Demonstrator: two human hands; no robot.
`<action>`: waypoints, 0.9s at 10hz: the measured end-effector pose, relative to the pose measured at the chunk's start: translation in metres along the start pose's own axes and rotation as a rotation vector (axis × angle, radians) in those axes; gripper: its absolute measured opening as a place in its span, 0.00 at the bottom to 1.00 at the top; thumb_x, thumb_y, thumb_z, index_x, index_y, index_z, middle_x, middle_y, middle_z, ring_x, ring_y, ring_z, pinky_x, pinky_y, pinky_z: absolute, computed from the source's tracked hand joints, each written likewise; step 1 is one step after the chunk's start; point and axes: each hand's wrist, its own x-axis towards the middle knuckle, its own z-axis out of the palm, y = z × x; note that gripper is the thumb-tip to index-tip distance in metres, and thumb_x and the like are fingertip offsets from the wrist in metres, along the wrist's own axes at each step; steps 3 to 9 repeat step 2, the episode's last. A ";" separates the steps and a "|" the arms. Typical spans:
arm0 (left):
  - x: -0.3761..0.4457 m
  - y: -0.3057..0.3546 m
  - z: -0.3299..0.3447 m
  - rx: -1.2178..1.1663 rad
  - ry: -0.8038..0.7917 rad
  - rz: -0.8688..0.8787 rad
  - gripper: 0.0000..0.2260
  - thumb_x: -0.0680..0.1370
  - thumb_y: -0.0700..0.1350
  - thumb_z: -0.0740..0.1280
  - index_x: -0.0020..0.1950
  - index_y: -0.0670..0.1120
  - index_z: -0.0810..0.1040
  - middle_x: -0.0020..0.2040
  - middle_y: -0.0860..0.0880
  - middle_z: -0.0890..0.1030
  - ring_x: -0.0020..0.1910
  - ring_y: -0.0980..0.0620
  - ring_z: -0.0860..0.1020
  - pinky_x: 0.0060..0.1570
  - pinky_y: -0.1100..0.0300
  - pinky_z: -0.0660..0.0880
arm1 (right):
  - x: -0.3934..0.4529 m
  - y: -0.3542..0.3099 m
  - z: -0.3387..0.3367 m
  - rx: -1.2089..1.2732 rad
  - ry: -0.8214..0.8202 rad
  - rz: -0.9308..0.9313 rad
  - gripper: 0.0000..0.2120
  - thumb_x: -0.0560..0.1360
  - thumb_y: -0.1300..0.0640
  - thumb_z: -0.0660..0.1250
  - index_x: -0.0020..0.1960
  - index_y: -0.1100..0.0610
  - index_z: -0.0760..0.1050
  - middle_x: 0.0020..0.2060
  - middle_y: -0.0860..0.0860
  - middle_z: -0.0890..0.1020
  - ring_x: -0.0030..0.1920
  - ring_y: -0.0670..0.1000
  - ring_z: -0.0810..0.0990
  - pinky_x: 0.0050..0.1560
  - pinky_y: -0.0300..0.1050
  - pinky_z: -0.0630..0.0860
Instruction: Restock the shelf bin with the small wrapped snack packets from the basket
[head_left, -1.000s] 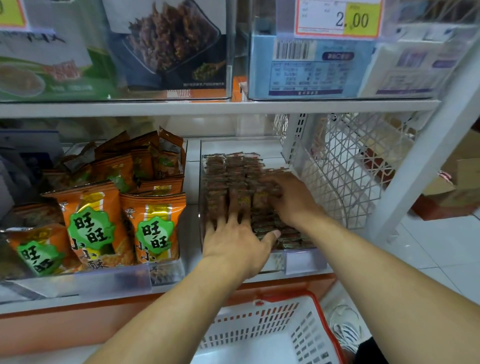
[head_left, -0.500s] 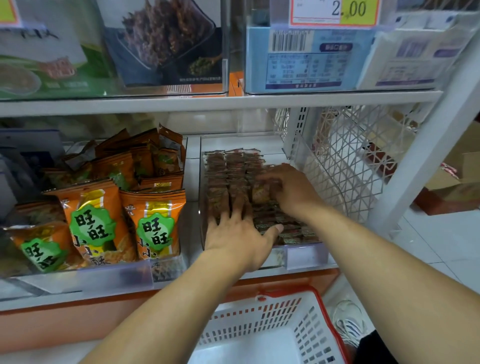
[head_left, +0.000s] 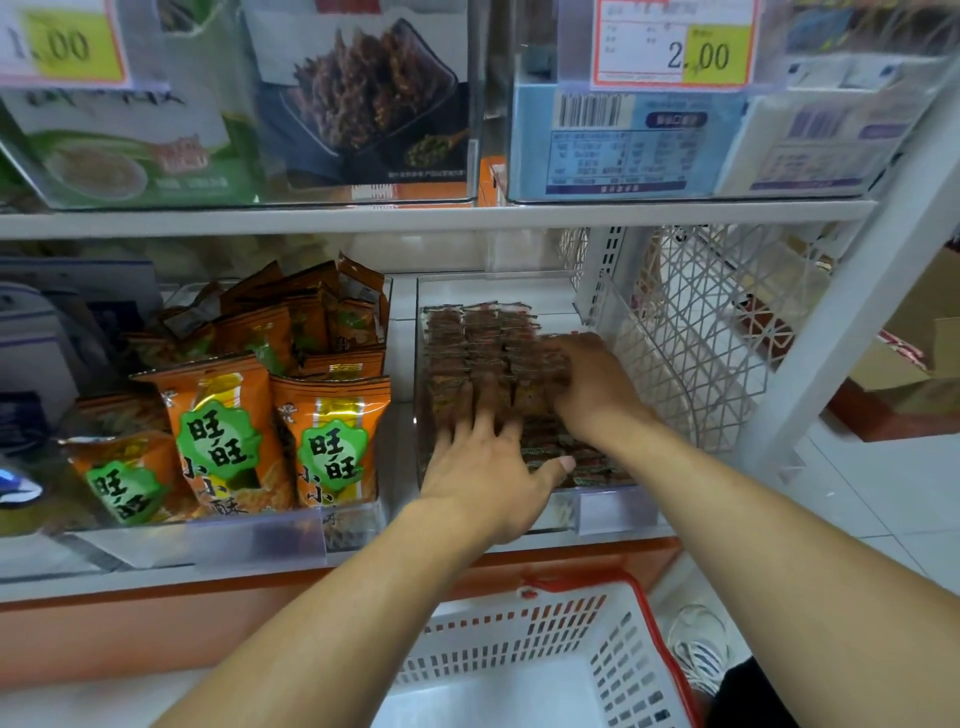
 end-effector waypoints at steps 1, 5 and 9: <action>-0.018 0.001 -0.007 -0.047 0.088 0.034 0.37 0.79 0.71 0.51 0.83 0.51 0.54 0.83 0.47 0.36 0.82 0.44 0.38 0.80 0.46 0.44 | -0.002 0.000 -0.011 0.002 0.037 0.010 0.19 0.76 0.60 0.69 0.65 0.49 0.76 0.63 0.52 0.74 0.63 0.53 0.76 0.58 0.38 0.67; -0.045 -0.001 -0.018 -0.129 0.210 0.105 0.36 0.80 0.69 0.56 0.82 0.53 0.55 0.84 0.51 0.42 0.82 0.50 0.42 0.80 0.51 0.47 | -0.013 -0.003 -0.027 0.130 0.148 0.006 0.18 0.77 0.62 0.67 0.64 0.48 0.77 0.63 0.51 0.75 0.58 0.49 0.80 0.61 0.39 0.74; -0.045 -0.001 -0.018 -0.129 0.210 0.105 0.36 0.80 0.69 0.56 0.82 0.53 0.55 0.84 0.51 0.42 0.82 0.50 0.42 0.80 0.51 0.47 | -0.013 -0.003 -0.027 0.130 0.148 0.006 0.18 0.77 0.62 0.67 0.64 0.48 0.77 0.63 0.51 0.75 0.58 0.49 0.80 0.61 0.39 0.74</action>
